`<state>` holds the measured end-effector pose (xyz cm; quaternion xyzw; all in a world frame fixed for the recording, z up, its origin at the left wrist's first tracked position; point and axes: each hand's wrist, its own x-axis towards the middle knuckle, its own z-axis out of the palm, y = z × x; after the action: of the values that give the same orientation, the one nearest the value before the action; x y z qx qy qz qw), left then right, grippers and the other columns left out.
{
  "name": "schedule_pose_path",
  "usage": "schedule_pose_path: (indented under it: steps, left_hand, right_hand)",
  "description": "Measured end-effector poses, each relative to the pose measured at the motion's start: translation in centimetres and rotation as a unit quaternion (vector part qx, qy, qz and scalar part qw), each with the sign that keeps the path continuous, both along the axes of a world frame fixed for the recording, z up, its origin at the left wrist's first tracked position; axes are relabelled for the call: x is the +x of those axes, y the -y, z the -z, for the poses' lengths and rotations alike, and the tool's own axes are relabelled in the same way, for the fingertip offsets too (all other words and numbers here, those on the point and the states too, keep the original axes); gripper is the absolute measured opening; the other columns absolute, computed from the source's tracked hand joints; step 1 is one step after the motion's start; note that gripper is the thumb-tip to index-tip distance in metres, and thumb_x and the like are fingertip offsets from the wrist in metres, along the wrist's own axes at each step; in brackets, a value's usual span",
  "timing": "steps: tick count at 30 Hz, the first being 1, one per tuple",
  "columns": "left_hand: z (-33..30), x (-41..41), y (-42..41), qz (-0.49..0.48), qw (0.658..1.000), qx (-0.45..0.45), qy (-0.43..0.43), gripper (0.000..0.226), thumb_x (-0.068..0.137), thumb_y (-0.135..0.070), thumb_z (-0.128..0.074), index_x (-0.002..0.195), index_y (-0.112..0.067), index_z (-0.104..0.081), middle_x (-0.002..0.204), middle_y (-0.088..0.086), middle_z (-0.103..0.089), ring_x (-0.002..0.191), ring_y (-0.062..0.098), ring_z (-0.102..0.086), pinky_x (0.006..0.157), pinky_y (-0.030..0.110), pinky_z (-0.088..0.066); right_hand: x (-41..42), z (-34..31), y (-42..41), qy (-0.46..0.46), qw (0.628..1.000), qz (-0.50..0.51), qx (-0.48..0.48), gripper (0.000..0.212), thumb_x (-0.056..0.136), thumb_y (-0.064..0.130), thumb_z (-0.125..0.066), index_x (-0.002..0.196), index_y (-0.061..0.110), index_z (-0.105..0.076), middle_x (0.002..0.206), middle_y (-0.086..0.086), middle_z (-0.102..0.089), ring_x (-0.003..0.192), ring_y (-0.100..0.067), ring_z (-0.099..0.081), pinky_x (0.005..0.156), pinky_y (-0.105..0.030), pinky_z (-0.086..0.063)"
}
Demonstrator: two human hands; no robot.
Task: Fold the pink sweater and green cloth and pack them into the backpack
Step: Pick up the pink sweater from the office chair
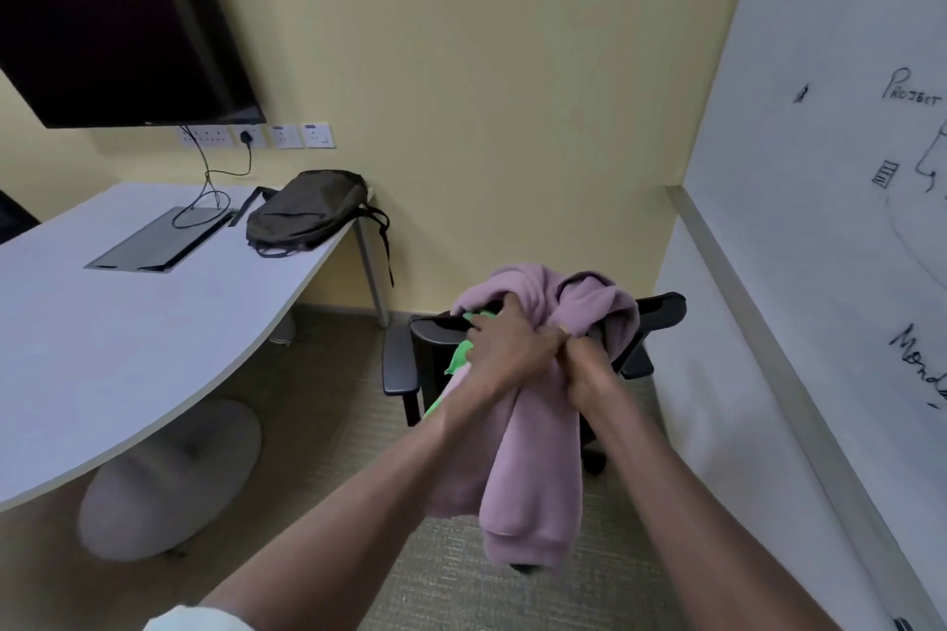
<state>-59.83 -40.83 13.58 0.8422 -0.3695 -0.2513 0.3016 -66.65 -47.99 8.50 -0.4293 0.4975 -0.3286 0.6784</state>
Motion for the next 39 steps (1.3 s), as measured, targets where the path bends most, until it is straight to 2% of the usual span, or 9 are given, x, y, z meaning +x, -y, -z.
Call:
schedule_pose_path:
  steps: [4,8,10,15,18,22,27,34,39]
  left_hand:
    - [0.1,-1.1,0.6,-0.01,1.0,0.014,0.002,0.081,0.071,-0.073,-0.057,0.138,-0.031,-0.041,0.148,0.031,-0.027,0.134,0.048,-0.029,0.109,0.054,-0.03]
    - [0.1,0.5,0.4,-0.031,0.998,-0.043,-0.042,0.051,0.072,-0.071,-0.047,0.107,-0.037,-0.062,0.121,0.01,-0.064,0.115,0.036,-0.057,0.096,0.042,-0.046]
    - [-0.4,1.3,0.0,-0.059,0.993,-0.086,-0.056,0.023,0.084,-0.051,-0.057,0.081,-0.029,-0.062,0.107,0.009,-0.069,0.107,0.034,-0.062,0.083,0.034,-0.046]
    - [-1.5,1.9,-0.7,-0.091,0.993,-0.075,-0.016,0.045,0.084,-0.033,-0.068,0.055,-0.014,-0.039,0.073,0.021,-0.052,0.098,0.04,-0.062,0.08,0.044,-0.053]
    - [-1.9,2.5,-0.8,-0.097,0.993,-0.063,0.0,0.036,0.083,-0.031,-0.069,0.06,-0.017,-0.046,0.06,0.0,-0.051,0.086,0.034,-0.065,0.066,0.032,-0.042]
    - [-2.5,3.9,-1.6,-0.105,0.987,-0.12,-0.008,0.016,0.087,-0.025,-0.062,0.079,-0.011,-0.058,0.079,0.004,-0.063,0.081,0.029,-0.06,0.067,0.033,-0.046]
    - [-5.0,7.2,-3.9,-0.114,0.978,-0.175,-0.018,0.042,0.095,-0.025,-0.056,0.132,-0.006,-0.054,0.13,0.01,-0.061,0.118,0.029,-0.056,0.086,0.028,-0.038]
    - [-6.1,14.7,-9.0,-0.123,0.974,-0.19,0.024,0.042,0.096,-0.026,-0.057,0.134,-0.01,-0.056,0.138,0.005,-0.059,0.126,0.027,-0.054,0.105,0.038,-0.043]
    - [-5.5,20.1,-13.0,-0.131,0.972,-0.195,0.028,0.039,0.096,-0.021,-0.057,0.132,-0.008,-0.058,0.135,0.007,-0.061,0.121,0.024,-0.055,0.097,0.031,-0.041]
  right_hand:
    - [-0.7,0.6,1.3,0.015,0.999,-0.036,0.019,0.011,0.104,0.015,-0.041,0.107,0.015,-0.051,0.092,0.0,-0.054,0.077,-0.014,-0.055,0.075,-0.03,-0.048]
    - [-0.5,-0.6,1.0,-0.116,0.985,-0.059,-0.112,0.008,0.094,0.016,-0.056,0.087,0.018,-0.053,0.084,-0.001,-0.056,0.087,-0.025,-0.058,0.069,-0.03,-0.048]
    - [-0.6,-1.6,0.3,-0.219,0.948,-0.063,-0.221,0.007,0.089,0.019,-0.061,0.089,0.013,-0.058,0.084,-0.005,-0.062,0.091,-0.029,-0.059,0.068,-0.028,-0.044]
    - [-1.3,-4.0,0.3,-0.411,0.845,-0.062,-0.337,0.03,0.091,0.021,-0.055,0.115,0.003,-0.059,0.114,-0.02,-0.062,0.107,-0.036,-0.059,0.085,-0.037,-0.046]
    - [-0.9,-5.3,0.2,-0.375,0.846,-0.053,-0.375,0.025,0.091,0.018,-0.047,0.103,0.008,-0.066,0.101,-0.008,-0.069,0.101,-0.026,-0.063,0.072,-0.026,-0.04]
    - [0.0,-7.8,-1.4,-0.324,0.859,-0.014,-0.396,0.029,0.094,0.02,-0.042,0.069,0.017,-0.057,0.064,0.014,-0.056,0.083,-0.004,-0.057,0.062,-0.01,-0.031]
    - [2.3,-10.6,-2.6,-0.275,0.842,-0.073,-0.458,0.006,0.086,0.019,-0.065,0.089,0.015,-0.069,0.085,-0.002,-0.069,0.09,-0.022,-0.064,0.065,-0.018,-0.029]
    - [9.7,-10.8,-6.5,-0.24,0.853,-0.108,-0.451,0.016,0.08,0.024,-0.075,0.091,0.013,-0.074,0.095,-0.004,-0.074,0.085,-0.021,-0.064,0.068,-0.022,-0.035]
    - [15.5,-9.6,-10.4,-0.232,0.849,-0.123,-0.459,0.014,0.081,0.023,-0.074,0.085,0.011,-0.072,0.09,-0.004,-0.072,0.081,-0.021,-0.062,0.065,-0.021,-0.033]
